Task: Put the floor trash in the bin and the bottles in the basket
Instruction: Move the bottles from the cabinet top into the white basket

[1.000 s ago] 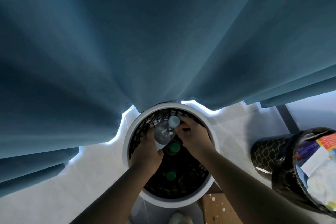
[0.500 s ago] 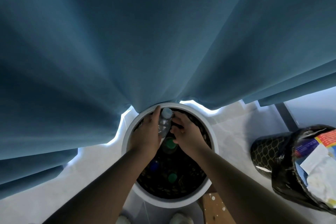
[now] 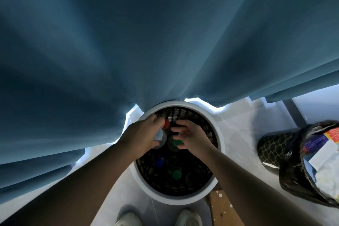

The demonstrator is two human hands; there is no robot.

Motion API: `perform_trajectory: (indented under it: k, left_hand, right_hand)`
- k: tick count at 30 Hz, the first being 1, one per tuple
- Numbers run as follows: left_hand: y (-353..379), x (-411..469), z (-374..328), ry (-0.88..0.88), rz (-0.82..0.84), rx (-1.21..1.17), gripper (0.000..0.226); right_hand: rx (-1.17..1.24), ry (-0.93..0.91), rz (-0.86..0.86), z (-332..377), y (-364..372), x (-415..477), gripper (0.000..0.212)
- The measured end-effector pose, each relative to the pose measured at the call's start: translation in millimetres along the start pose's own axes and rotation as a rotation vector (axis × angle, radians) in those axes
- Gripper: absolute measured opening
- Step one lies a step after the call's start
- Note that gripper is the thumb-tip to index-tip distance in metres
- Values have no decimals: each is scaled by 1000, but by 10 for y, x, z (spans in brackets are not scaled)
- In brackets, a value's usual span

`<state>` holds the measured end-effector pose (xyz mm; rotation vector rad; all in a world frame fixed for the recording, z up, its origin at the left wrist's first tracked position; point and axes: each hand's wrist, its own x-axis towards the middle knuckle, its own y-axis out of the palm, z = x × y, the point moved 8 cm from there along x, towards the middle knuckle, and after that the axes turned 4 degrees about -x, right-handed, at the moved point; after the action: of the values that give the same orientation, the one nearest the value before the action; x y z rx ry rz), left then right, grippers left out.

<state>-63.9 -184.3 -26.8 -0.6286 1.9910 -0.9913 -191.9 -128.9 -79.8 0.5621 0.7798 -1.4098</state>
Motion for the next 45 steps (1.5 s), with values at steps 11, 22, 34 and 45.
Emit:
perform_trajectory:
  k: [11,22,34,45]
  left_hand:
    - [375,-43,-139,62,121,333,50]
    - [502,-161,-66,-73,115,309,52]
    - [-435,-968,-476,-139,36,163,79]
    - [-2143,-2324,-1040,-234,-171,137,86]
  right_hand:
    - [-217,56,-40,-199,-51,48,40]
    - [-392,23,-118,-256,-165,-72,37]
    - [-1003,-34,-178,589,-242,-1234,65]
    - [-1313,-270,-278,1918,-26,-3191,68]
